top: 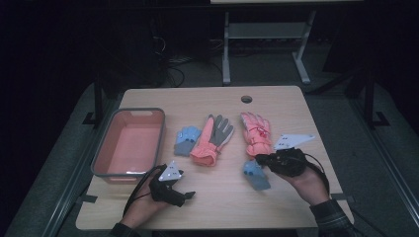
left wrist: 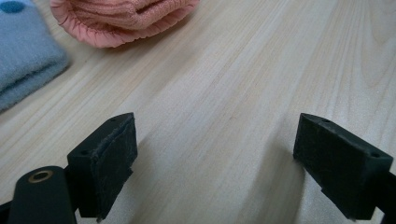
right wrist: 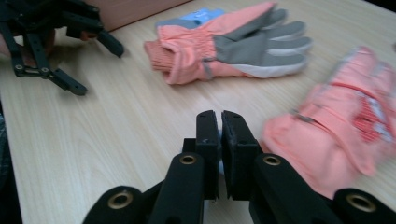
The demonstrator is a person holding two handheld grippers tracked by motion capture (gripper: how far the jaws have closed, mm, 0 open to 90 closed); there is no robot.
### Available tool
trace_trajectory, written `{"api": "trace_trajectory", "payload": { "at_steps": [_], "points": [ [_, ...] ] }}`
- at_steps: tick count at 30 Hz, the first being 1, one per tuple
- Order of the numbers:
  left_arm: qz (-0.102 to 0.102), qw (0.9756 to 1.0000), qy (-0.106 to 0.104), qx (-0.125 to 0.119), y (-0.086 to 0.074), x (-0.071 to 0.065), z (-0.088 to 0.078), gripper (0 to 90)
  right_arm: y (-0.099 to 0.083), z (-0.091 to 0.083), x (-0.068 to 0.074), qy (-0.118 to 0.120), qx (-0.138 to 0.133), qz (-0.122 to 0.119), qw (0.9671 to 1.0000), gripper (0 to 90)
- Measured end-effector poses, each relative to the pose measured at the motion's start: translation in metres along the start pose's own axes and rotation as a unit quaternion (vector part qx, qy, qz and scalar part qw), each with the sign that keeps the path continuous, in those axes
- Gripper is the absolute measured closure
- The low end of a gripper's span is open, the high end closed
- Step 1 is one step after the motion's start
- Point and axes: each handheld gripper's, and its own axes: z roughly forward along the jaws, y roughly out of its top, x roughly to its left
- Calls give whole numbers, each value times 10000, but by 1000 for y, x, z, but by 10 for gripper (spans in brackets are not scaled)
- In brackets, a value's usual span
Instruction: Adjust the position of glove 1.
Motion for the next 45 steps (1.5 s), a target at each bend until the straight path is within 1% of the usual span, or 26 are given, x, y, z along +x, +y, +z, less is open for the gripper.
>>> {"api": "trace_trajectory", "payload": {
  "at_steps": [1,3,5,6,8,11,13,14,16,17,18,19,21,23,24,26,27,28,29,33,36,39,41,42,43,45],
  "points": [
    [-5,10000,-2,-5,0,0,0,128,2,5,2,24,12,-94,10000,852],
    [-2,10000,-2,-6,0,0,0,128,6,14,10,167,60,-103,9998,850],
    [-4,10000,-3,-6,0,0,0,129,9,26,19,250,128,-210,9994,850],
    [-3,10000,-3,-3,0,0,0,128,10,29,22,303,175,-186,9992,850],
    [-14,10000,-6,-3,0,0,0,128,11,41,30,378,264,-271,9986,868],
    [-5,10000,-3,-1,0,0,0,129,14,55,38,445,356,-352,9978,879],
    [-65,10000,47,-1,1,-2,1,128,17,60,42,463,384,-420,9973,896],
    [-74,9998,83,134,4,-3,-1,140,18,61,43,480,373,-431,9972,898],
    [-107,9997,112,207,8,-5,-4,278,17,62,42,475,407,-418,9972,897],
    [-237,9995,66,205,10,-6,-3,338,15,61,39,459,424,-397,9973,886],
    [-299,9994,-16,158,13,-7,-4,338,15,61,39,459,424,-397,9973,886],
    [-234,9996,-107,63,16,-10,-4,379,13,61,37,461,406,-377,9974,857],
    [-182,9997,-187,-19,21,-15,-4,450,9,61,30,490,490,-255,9973,792],
    [-153,9995,-265,-71,26,-20,-3,473,2,62,23,522,581,-160,9968,770],
    [-81,9996,-269,-47,27,-21,-3,491,-1,62,20,524,640,-107,9965,757],
    [-40,9994,-343,26,28,-23,-2,532,-8,63,16,591,748,-48,9954,733],
    [-74,9993,-366,21,29,-24,-2,570,-11,63,14,608,818,11,9948,732],
    [-107,9990,-420,48,30,-25,-2,665,-14,63,13,615,828,61,9947,728],
    [-117,9988,-477,60,32,-26,-2,665,-16,64,11,615,854,80,9944,706],
    [-135,9976,-680,-35,38,-31,-3,824,-27,60,8,684,959,318,9925,660],
    [-75,9971,-752,-38,40,-36,0,836,-35,55,8,790,1004,423,9909,658],
    [-13,9969,-789,47,41,-39,3,836,-41,52,10,857,1031,466,9899,658],
    [-14,9968,-797,62,42,-40,4,836,-44,54,11,893,1152,517,9880,668],
    [4,9966,-827,65,43,-41,5,846,-47,58,12,907,1232,440,9872,728],
    [2,9966,-818,60,43,-42,5,846,-47,58,12,907,1232,440,9872,728],
    [25,9962,-865,79,45,-43,5,858,-48,61,14,940,1314,381,9861,820]
  ]
}}
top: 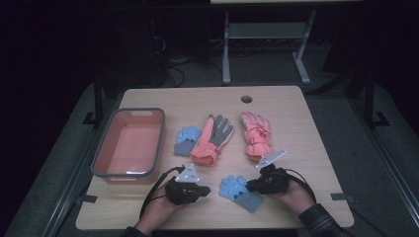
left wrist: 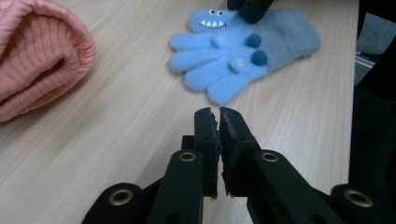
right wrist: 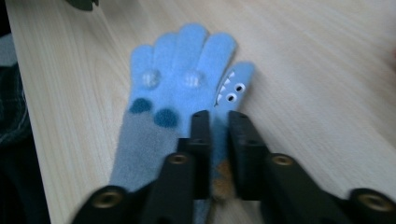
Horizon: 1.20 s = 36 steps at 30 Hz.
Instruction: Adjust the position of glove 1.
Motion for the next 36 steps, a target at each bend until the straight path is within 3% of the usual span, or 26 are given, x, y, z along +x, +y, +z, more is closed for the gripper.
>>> {"api": "trace_trajectory", "payload": {
  "at_steps": [4,8,13,15,19,24,28,36],
  "points": [
    [40,10000,-31,0,2,-2,2,876,3,-1,2,-118,-43,-19,9999,876],
    [93,9999,-8,-39,7,-2,3,877,12,-13,-1,-406,-326,-11,9986,879],
    [80,9999,-2,-100,11,0,3,877,31,-30,-5,-956,-548,-356,9933,877],
    [72,9999,-6,-144,14,1,5,877,36,-35,-5,-1020,-603,-420,9921,876],
    [209,9997,42,-115,26,1,19,893,40,-35,-5,-1019,-678,-366,9918,874],
    [174,9998,22,-41,36,1,44,896,41,-28,3,-965,-648,-483,9920,873],
    [260,9996,77,86,42,5,58,896,42,-23,9,-912,-642,-569,9921,870],
    [141,9996,216,91,48,17,77,896,43,-22,23,-653,-749,-711,9925,869]
  ]
}}
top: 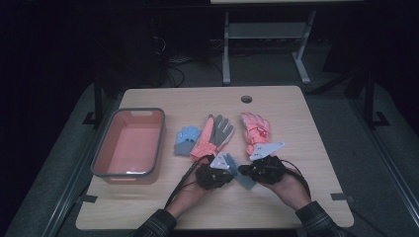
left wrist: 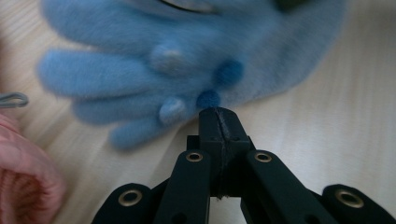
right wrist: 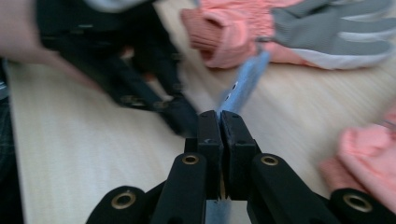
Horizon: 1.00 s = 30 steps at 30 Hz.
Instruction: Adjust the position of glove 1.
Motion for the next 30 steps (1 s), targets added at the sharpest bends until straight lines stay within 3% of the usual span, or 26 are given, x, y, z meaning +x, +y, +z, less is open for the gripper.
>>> {"api": "trace_trajectory", "payload": {
  "at_steps": [2,9,12,14,16,18,19,22,24,26,30],
  "points": [
    [-64,10000,46,-4,-2,3,-3,896,0,5,12,206,-9,-97,9997,866],
    [-93,9996,237,99,-12,7,-25,875,0,20,26,388,199,-299,9986,859],
    [-134,9994,287,164,-21,6,-36,836,-1,30,27,453,321,-356,9978,706],
    [-135,9987,397,287,-27,6,-44,813,-1,32,28,529,290,-320,9977,671],
    [-234,9982,471,301,-32,8,-52,810,-1,29,27,554,190,-201,9981,684],
    [-334,9977,526,271,-38,10,-61,810,-4,25,19,421,242,-157,9987,782],
    [-371,9974,555,259,-41,11,-65,810,-4,25,19,421,242,-157,9987,782],
    [-442,9966,643,278,-49,14,-77,801,-15,30,6,203,568,-181,9980,857],
    [-476,9959,728,261,-55,15,-83,781,-17,30,3,160,674,-250,9973,857],
    [-503,9954,770,283,-60,17,-88,742,-22,30,-2,83,732,-232,9970,868],
    [-576,9941,867,294,-66,20,-92,600,-27,28,-1,240,796,-209,9963,889]
  ]
}}
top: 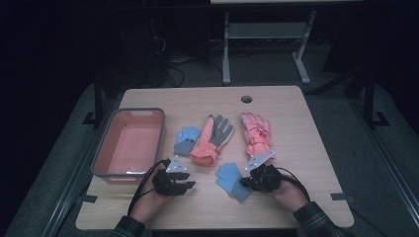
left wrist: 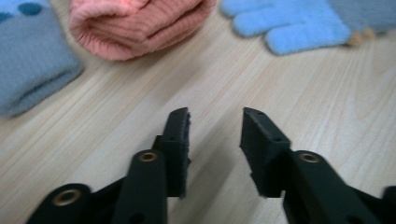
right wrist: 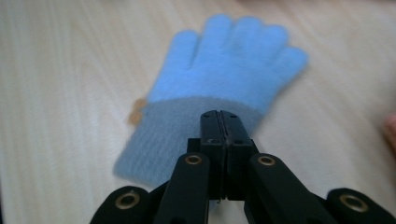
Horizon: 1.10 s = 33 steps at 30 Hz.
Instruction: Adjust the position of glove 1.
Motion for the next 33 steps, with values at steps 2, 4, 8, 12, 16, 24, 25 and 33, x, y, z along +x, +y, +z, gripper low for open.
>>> {"api": "trace_trajectory", "payload": {
  "at_steps": [2,4,8,12,16,24,25,33],
  "points": [
    [14,10000,45,-11,-1,1,0,559,-1,0,5,96,32,-34,9999,888],
    [31,10000,43,-20,0,1,1,537,-1,1,7,136,38,-63,9999,888],
    [57,10000,-3,43,-1,1,4,480,0,3,16,338,51,-96,9994,888],
    [63,10000,-13,42,-1,1,5,440,3,9,24,539,37,-310,9981,885],
    [42,10000,13,6,-1,1,4,436,8,13,34,668,-19,-499,9965,860],
    [-259,9994,-36,-216,12,4,-3,472,7,3,20,510,-365,22,9980,611],
    [-276,9993,-32,-235,14,4,-4,489,6,1,17,427,-420,65,9982,578],
    [-605,9967,209,-491,39,10,-11,593,-5,-8,-1,10,-572,225,9981,411]
  ]
}}
